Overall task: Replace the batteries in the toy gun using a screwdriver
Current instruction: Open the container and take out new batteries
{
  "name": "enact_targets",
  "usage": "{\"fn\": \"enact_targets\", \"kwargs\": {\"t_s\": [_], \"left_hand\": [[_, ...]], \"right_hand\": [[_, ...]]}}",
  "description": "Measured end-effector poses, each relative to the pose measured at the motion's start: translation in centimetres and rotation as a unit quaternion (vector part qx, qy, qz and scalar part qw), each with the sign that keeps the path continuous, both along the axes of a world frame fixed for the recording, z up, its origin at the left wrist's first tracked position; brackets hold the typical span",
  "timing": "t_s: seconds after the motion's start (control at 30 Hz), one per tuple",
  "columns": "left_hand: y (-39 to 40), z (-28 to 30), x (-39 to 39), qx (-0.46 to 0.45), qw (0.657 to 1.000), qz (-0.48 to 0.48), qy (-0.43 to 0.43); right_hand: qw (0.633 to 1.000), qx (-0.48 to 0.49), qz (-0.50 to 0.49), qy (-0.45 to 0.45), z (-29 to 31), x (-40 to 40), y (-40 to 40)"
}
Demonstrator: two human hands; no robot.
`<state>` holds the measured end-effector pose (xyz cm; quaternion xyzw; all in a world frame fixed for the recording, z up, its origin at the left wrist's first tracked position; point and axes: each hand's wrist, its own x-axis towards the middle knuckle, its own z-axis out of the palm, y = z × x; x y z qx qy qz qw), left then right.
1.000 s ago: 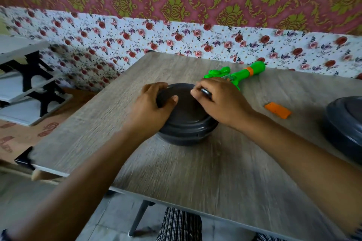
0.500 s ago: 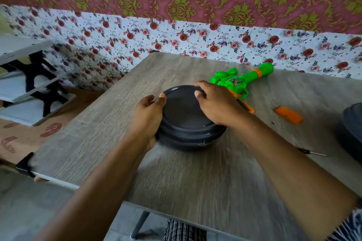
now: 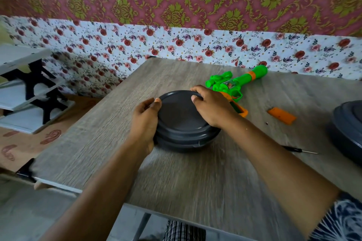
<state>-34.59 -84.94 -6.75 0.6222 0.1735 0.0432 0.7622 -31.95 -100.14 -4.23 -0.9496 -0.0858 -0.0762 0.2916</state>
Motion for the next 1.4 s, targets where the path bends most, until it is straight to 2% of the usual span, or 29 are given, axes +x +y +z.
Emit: {"fn": "enact_targets", "kwargs": {"t_s": [0.1,0.2,0.27,0.33,0.43,0.63,0.8,0.97,1.07,1.17,1.3,1.4], "left_hand": [[0.1,0.3,-0.5,-0.020,1.000,0.008,-0.008],[0.1,0.9,-1.0,-0.038,0.998,0.017,-0.049],[-0.8,1.5,-1.0,-0.046,0.996,0.015,-0.081],[-2.6,2.6,-0.9,-0.047,0.992,0.001,-0.115],[-6.5,4.3,-0.2,-0.043,0.985,-0.032,-0.163],[-15.9,6.5,2.0,0.044,0.971,-0.115,-0.204],[-23.3,6.6,3.1,0.013,0.968,-0.176,-0.181],[-30.0,6.2,4.0,-0.001,0.937,-0.305,-0.172],[-33.8,6.2,5.8,0.009,0.931,-0.322,-0.171],[-36.9,5.8,7.4,0.022,0.929,-0.329,-0.166],[-39.7,4.8,9.5,0.017,0.922,-0.363,-0.136],[-41.3,4.1,10.8,0.032,0.913,-0.386,-0.125]], "right_hand": [[0.998,0.051,-0.011,-0.036,0.3,-0.9,-0.1],[0.989,0.102,-0.022,-0.109,1.4,-2.5,-1.7],[0.985,0.099,-0.047,-0.133,2.7,-3.5,-4.0],[0.989,0.074,-0.074,-0.102,3.9,-4.3,-6.9],[0.979,0.189,-0.069,-0.038,5.2,-4.9,-11.4],[0.957,0.245,-0.139,-0.075,7.0,-5.1,-20.3],[0.937,0.269,-0.206,-0.086,7.9,-5.2,-28.1],[0.912,0.286,-0.281,-0.082,7.8,-4.7,-35.1],[0.885,0.345,-0.305,-0.067,7.2,-3.7,-38.3],[0.854,0.422,-0.301,-0.039,6.5,-2.4,-40.6],[0.842,0.475,-0.254,0.023,5.1,-1.7,-44.0],[0.827,0.508,-0.240,0.034,3.8,-1.7,-46.3]]}}
